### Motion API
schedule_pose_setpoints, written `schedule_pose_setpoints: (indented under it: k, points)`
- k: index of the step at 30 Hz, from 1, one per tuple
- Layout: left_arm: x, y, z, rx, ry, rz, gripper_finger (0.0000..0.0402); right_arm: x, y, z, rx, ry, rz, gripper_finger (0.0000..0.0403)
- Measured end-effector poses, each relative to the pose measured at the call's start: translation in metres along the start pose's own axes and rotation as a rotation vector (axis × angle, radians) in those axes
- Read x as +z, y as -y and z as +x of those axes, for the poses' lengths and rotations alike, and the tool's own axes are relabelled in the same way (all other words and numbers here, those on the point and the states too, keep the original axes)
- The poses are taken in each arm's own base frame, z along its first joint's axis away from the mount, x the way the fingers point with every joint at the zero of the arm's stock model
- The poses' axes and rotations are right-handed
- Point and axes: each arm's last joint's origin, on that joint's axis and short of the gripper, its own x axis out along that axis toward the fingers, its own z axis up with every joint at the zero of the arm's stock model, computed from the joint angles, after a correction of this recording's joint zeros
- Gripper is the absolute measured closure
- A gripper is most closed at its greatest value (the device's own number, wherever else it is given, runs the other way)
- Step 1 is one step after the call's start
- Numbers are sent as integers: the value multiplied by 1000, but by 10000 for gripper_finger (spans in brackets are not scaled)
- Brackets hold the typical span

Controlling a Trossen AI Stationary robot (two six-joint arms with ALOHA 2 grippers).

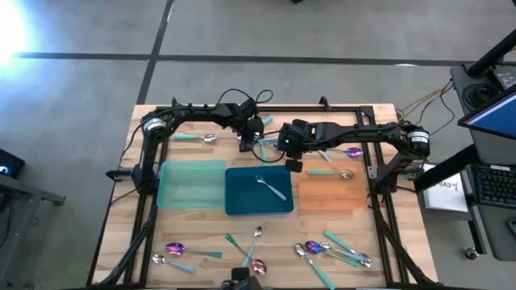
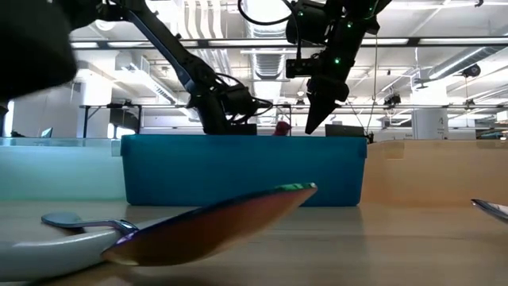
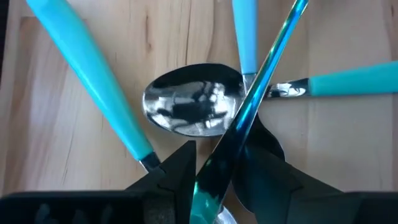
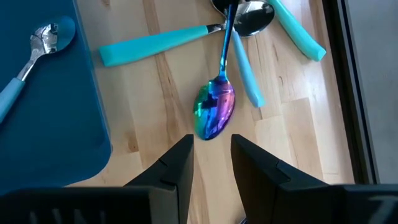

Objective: Sort silverware by color (type)
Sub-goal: Put the violet spoon into the green bin

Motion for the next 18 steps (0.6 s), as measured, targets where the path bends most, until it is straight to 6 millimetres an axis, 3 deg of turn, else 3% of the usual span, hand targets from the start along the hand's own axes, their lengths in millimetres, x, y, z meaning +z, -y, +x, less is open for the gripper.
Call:
schedule_pose_setpoints:
  k: [4, 8, 18]
  points:
    - [-2, 0, 4, 7, -21, -10, 317, 0, 0, 0, 0, 0, -1, 305]
    - [-2, 0, 5, 10, -26, -28, 371, 0, 0, 0, 0, 0, -2, 305]
    - [-1, 3, -7, -1, -21, -89, 373, 0, 0, 0, 0, 0, -3, 305]
